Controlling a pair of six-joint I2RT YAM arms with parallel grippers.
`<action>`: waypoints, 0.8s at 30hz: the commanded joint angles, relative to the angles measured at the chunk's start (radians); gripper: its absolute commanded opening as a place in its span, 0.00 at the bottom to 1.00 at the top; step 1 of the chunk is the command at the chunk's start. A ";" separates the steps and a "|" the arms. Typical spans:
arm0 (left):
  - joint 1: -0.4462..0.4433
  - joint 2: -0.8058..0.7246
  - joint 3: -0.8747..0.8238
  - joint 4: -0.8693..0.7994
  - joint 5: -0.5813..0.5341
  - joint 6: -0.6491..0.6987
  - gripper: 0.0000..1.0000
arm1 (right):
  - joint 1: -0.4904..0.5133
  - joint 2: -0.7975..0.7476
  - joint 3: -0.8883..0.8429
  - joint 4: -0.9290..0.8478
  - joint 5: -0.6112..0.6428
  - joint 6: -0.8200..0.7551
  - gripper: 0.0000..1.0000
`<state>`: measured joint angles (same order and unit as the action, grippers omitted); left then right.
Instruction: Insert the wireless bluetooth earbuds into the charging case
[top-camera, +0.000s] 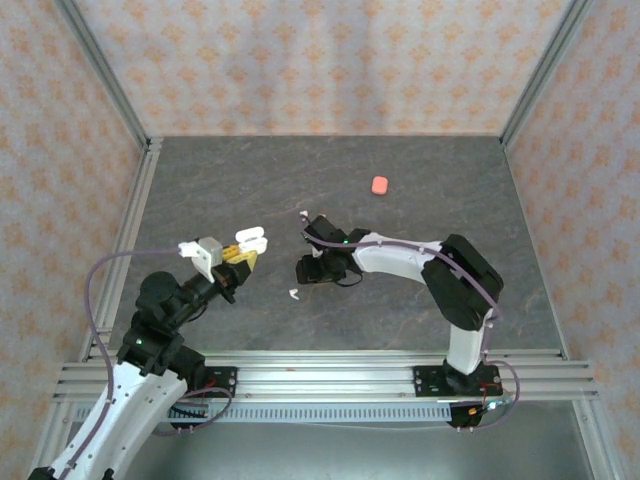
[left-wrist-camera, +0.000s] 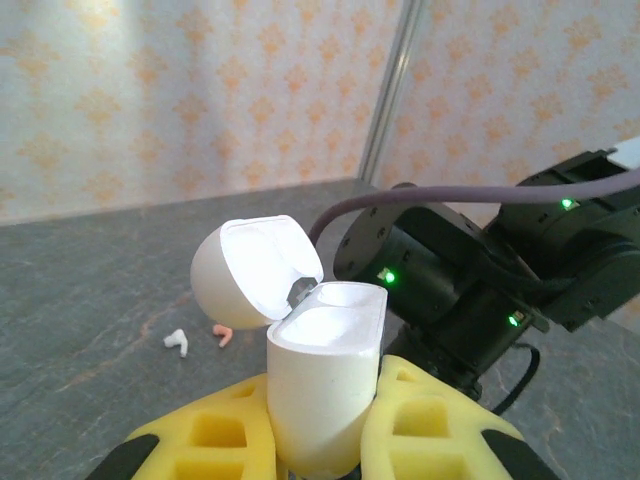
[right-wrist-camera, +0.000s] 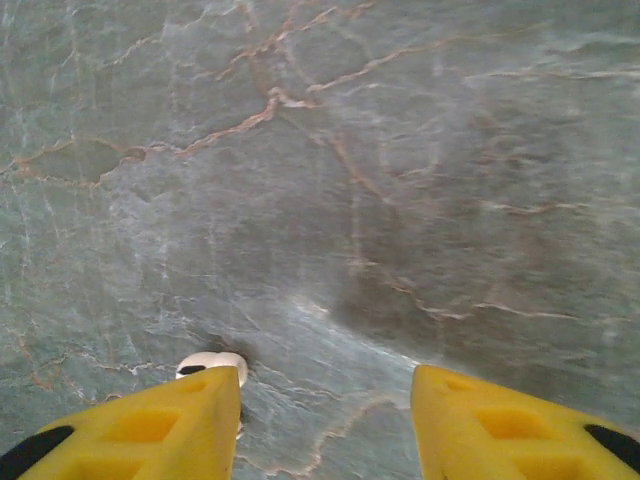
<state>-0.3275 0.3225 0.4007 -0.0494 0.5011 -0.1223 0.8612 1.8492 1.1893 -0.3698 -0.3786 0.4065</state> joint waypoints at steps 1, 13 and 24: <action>-0.007 -0.046 -0.014 -0.003 -0.101 -0.021 0.01 | 0.015 0.052 0.050 -0.045 0.004 -0.021 0.48; -0.006 -0.150 -0.092 -0.006 -0.213 -0.088 0.01 | 0.086 0.140 0.174 -0.137 0.054 -0.041 0.47; -0.006 -0.124 -0.077 -0.020 -0.221 -0.069 0.01 | 0.135 0.171 0.236 -0.269 0.150 -0.068 0.47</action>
<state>-0.3275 0.1925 0.3130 -0.0654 0.3012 -0.1902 0.9745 1.9930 1.3788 -0.5453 -0.3012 0.3653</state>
